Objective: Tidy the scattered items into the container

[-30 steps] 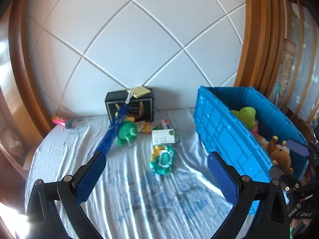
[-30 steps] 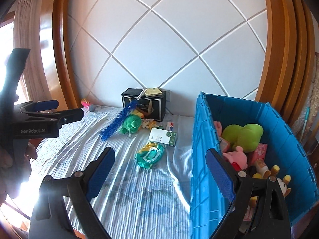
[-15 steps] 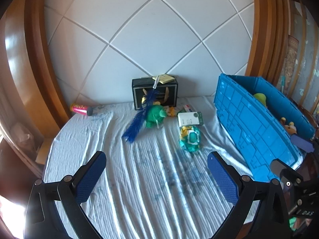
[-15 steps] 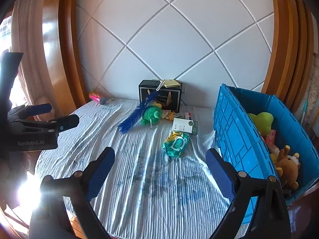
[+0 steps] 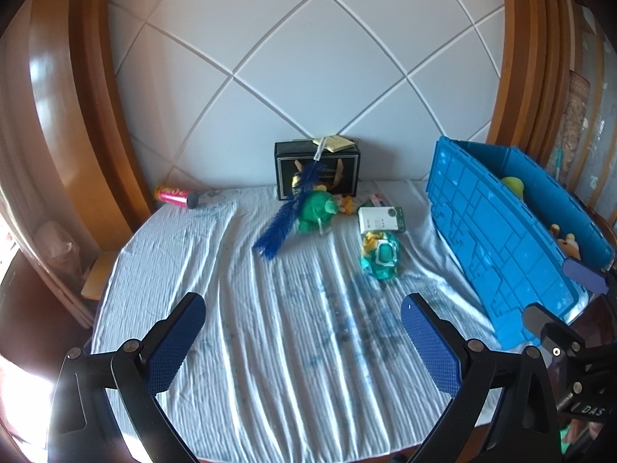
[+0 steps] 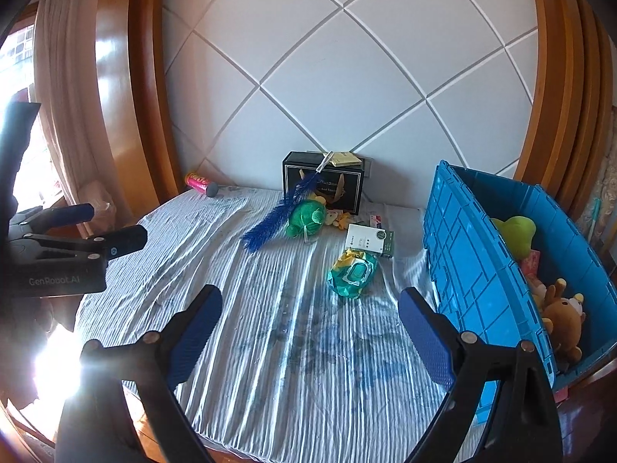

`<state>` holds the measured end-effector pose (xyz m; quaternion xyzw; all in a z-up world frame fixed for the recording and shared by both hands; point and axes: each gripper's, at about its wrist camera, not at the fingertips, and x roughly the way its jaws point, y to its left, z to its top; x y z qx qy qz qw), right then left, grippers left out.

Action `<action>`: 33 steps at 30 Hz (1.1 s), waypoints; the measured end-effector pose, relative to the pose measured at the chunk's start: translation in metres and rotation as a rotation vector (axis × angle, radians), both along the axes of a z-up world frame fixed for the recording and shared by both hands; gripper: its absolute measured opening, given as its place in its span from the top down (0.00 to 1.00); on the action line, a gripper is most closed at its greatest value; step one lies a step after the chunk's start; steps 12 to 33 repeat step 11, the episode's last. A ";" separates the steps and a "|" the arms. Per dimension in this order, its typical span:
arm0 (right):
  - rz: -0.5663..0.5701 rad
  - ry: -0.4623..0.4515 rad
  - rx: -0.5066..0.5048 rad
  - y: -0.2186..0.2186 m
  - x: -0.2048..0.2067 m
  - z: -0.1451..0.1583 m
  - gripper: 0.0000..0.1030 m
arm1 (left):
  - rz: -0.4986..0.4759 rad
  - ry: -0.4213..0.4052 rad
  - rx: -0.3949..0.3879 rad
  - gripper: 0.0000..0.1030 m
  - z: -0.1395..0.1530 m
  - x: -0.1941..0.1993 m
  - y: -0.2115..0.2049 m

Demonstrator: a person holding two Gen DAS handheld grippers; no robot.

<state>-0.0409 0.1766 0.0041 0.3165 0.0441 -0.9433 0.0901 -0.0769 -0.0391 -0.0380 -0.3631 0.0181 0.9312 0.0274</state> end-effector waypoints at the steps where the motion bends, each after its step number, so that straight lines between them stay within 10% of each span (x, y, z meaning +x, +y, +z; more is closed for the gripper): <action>1: 0.003 0.000 0.002 0.000 0.000 0.000 0.09 | 0.004 -0.004 0.001 0.00 -0.001 0.001 0.000; 33: 0.026 -0.008 0.007 -0.001 0.003 -0.003 0.09 | 0.093 0.025 -0.041 0.00 -0.003 0.011 0.001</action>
